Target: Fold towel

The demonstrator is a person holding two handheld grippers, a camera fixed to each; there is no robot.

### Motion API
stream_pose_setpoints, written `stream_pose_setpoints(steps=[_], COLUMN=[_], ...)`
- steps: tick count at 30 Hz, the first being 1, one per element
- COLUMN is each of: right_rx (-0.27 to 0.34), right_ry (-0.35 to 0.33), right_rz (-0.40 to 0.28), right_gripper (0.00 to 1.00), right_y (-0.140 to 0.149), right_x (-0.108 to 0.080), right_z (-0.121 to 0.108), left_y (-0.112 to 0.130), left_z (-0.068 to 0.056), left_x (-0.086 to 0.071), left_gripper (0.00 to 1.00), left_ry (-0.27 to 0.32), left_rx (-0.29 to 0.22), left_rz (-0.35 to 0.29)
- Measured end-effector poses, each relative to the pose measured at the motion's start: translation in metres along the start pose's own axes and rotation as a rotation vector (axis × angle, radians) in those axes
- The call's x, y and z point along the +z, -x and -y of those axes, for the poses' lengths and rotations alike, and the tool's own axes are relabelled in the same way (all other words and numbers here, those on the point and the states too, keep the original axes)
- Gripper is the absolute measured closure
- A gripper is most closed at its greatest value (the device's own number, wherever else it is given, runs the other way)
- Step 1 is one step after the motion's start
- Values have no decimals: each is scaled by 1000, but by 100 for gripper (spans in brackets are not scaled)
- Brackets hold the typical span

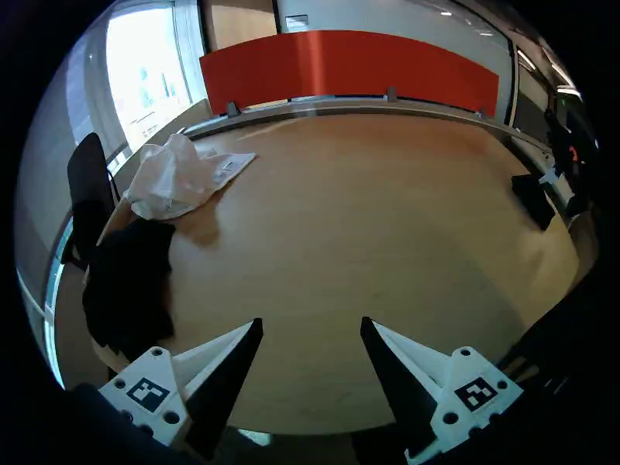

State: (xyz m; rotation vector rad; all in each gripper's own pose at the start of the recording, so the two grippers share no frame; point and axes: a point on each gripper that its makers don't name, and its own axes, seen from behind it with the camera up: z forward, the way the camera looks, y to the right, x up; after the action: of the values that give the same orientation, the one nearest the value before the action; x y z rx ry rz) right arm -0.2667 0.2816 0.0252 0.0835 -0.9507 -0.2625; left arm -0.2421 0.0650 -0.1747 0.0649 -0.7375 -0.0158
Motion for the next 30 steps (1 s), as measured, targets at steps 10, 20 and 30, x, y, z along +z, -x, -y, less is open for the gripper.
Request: stream_pose_setpoints(steps=[10,20,30], right_rx=[-13,-23,-33], right_ry=[-14,-29,-21], right_rz=[-46,-82,-75], right_gripper=[97,97,97], right_y=[-12,-23,-23], right_x=[-12,-16,-15], right_z=[5,11,10], left_y=[-4,-4,-3], left_z=[0,-1,0], left_x=[0,-1,-3], left_gripper=[6,6,6], left_ry=[6,7,3], left_rx=[-1,-1,-4], left_rz=[-13,-19,-20])
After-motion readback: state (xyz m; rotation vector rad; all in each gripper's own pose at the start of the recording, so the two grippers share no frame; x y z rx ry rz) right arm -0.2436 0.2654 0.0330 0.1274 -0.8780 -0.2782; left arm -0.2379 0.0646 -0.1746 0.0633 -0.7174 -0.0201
